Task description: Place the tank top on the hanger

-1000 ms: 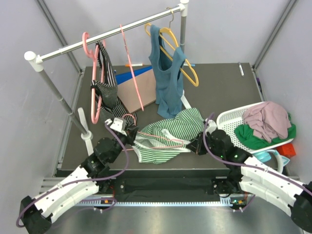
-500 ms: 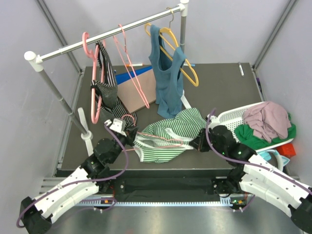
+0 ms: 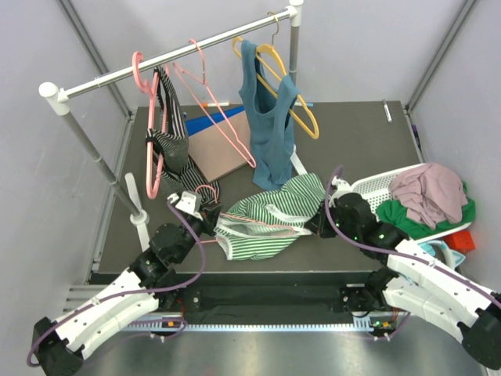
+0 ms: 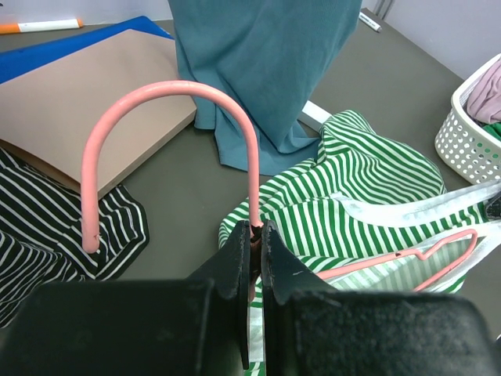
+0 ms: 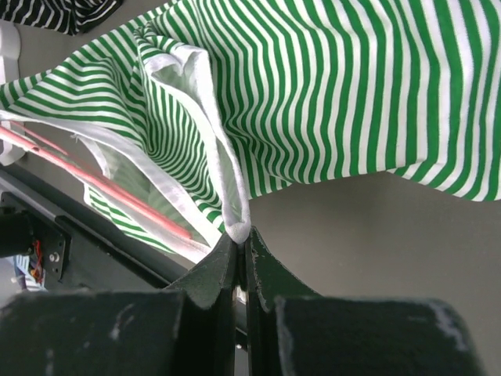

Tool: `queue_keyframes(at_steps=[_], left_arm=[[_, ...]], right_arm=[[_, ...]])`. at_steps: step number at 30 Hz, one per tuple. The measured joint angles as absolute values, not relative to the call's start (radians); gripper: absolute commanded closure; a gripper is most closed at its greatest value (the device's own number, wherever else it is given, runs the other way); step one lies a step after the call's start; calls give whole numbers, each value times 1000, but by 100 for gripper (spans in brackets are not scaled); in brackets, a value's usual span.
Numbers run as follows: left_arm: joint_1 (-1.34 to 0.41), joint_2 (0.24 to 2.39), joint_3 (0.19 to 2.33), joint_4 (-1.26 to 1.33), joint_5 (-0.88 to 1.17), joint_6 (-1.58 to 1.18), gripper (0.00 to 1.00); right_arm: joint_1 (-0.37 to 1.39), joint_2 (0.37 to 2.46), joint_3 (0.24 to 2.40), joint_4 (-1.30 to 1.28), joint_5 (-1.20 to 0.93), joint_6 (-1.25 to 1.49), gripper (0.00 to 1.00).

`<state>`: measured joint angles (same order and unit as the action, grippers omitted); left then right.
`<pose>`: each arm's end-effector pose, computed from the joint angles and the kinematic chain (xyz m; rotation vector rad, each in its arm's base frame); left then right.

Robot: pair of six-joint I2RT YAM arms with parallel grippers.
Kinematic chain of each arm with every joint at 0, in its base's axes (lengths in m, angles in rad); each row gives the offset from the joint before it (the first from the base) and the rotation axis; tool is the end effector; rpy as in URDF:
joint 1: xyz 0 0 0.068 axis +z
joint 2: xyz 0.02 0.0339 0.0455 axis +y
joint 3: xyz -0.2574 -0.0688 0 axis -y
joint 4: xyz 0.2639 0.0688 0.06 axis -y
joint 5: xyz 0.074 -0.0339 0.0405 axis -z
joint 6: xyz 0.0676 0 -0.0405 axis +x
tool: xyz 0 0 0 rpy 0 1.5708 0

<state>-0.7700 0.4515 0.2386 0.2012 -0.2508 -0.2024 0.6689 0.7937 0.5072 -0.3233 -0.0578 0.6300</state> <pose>0.1542 -0.1261 0.2271 0.2563 1.5897 -0.5599 0.1746 0.1430 0.1990 -0.0792 2.2922 0.7757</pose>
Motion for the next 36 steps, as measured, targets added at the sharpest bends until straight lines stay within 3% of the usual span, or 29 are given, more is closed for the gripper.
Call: queue_keyframes(at_steps=[16,26,36], left_arm=[[-770,467,237,202,-251,-202,100],[-770,459,237,201,-253,-202,100],[-770,406,233,199,-272,-202,100]], right_arm=[[703,760,539,-257,-117,688,100],[917,854,560,-181,-60,735,100],[979,813,556,-217,35,782,100]])
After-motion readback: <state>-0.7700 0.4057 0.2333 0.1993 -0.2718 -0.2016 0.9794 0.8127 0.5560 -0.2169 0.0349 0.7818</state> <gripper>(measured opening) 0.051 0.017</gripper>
